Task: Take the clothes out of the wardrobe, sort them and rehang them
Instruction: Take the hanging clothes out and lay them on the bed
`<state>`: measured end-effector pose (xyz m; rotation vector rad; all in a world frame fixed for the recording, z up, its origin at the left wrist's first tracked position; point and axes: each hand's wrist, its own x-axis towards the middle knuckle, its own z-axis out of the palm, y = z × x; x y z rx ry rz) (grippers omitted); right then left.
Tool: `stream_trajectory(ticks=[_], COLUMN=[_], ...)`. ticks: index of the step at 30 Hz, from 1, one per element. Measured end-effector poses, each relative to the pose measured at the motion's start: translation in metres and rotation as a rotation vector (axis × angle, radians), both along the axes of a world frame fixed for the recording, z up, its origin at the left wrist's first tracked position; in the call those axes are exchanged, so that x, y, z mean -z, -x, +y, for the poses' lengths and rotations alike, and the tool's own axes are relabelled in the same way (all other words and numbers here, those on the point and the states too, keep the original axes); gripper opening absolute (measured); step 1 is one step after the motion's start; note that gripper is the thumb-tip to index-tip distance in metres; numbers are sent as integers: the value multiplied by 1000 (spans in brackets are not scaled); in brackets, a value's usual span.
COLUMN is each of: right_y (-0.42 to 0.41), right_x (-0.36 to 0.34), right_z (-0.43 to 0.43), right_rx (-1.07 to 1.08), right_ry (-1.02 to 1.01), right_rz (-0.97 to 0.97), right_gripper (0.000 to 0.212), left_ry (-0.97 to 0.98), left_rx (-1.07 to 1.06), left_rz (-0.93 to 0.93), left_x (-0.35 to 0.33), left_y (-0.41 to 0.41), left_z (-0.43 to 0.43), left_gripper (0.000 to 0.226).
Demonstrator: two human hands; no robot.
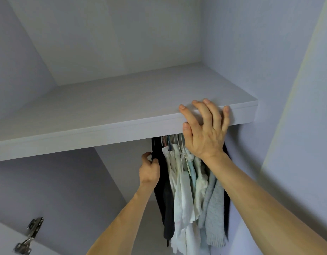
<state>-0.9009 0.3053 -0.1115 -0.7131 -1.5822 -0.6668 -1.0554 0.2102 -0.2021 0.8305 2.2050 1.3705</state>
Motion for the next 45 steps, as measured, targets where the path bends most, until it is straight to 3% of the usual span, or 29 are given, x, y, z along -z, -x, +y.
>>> stream_trajectory(ticks=[18,25,28,31,33,38,45], right_y=[-3,-2,0,7,17,54,71], right_x=[-3,10,62,109,123,132,165], right_z=[-9,-48,-84,-126,-154,-222,-362], right_rx=[-15,-243,-443,-636,-737,-938,-1317], right_ry=[114,282,504,946,1155,1312,1233], right_rz=[-39,36,23,-26,-75,-279,-945], right_gripper=[40,54,58,50,48,59,62], left_ry=[-268,-226,-190,-147,-113,-57,-55], left_rx=[-106,-61,-65,-72,-81,-113,-377], left_rz=[125,150,115,75,46,-52,-222], left_x=[-28,-20,-9,8,19,47,76], left_y=[10,4,3,2,-3,-32,-136], left_z=[-33,-79,-119,-172,-212,-331,-500], left_gripper=[34,31,26,22,24,27,25])
